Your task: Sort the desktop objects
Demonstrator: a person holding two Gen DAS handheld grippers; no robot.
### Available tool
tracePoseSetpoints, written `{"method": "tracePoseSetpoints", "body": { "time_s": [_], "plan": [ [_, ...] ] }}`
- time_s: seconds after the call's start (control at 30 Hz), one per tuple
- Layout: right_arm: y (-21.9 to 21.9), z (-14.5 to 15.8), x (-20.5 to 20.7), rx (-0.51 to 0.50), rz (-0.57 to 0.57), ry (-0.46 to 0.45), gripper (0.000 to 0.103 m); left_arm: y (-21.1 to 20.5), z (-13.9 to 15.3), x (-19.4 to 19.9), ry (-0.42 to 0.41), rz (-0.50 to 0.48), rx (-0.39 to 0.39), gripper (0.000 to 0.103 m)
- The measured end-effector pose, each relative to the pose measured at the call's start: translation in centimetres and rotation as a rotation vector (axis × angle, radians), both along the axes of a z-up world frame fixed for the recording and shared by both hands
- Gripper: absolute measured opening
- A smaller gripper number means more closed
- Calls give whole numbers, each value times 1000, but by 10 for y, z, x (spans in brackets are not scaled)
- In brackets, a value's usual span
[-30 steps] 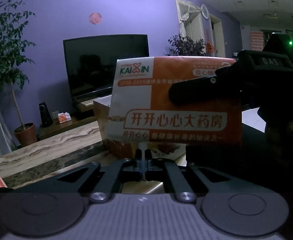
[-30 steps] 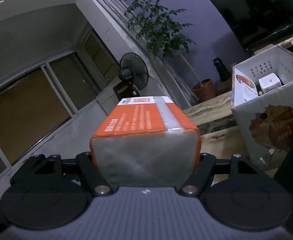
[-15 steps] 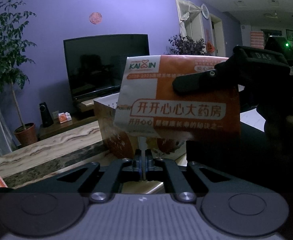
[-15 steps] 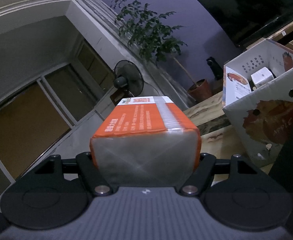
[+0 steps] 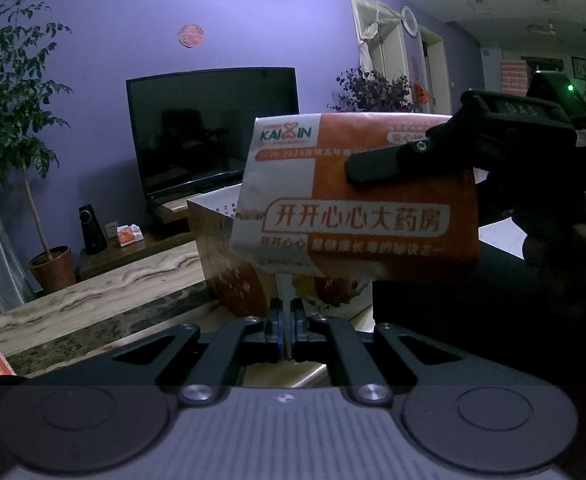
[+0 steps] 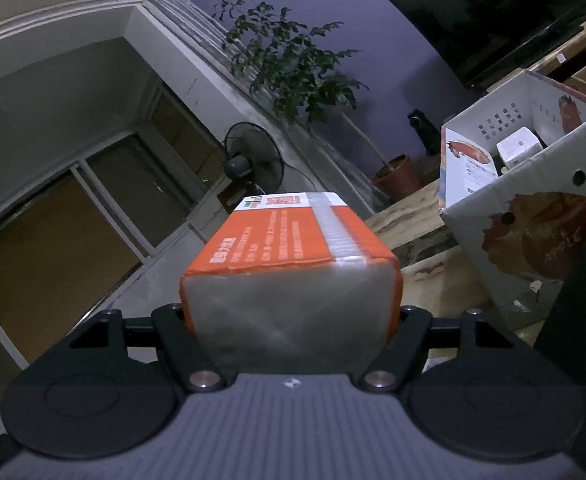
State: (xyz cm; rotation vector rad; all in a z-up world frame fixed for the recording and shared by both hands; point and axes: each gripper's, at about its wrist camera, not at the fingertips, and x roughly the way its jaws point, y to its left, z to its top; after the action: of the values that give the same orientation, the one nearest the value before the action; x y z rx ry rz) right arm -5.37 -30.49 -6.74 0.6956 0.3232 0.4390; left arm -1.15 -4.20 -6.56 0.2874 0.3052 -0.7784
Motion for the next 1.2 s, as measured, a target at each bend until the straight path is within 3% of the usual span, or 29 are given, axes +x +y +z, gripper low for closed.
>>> {"method": "tracePoseSetpoints", "body": {
  "time_s": [1.0, 1.2],
  "plan": [
    [-8, -6, -1, 75, -8, 4, 74, -4, -1, 8, 59, 58, 20, 5],
    [-10, -8, -1, 86, -18, 10, 74, -4, -1, 9, 102, 80, 37, 19]
  ]
}}
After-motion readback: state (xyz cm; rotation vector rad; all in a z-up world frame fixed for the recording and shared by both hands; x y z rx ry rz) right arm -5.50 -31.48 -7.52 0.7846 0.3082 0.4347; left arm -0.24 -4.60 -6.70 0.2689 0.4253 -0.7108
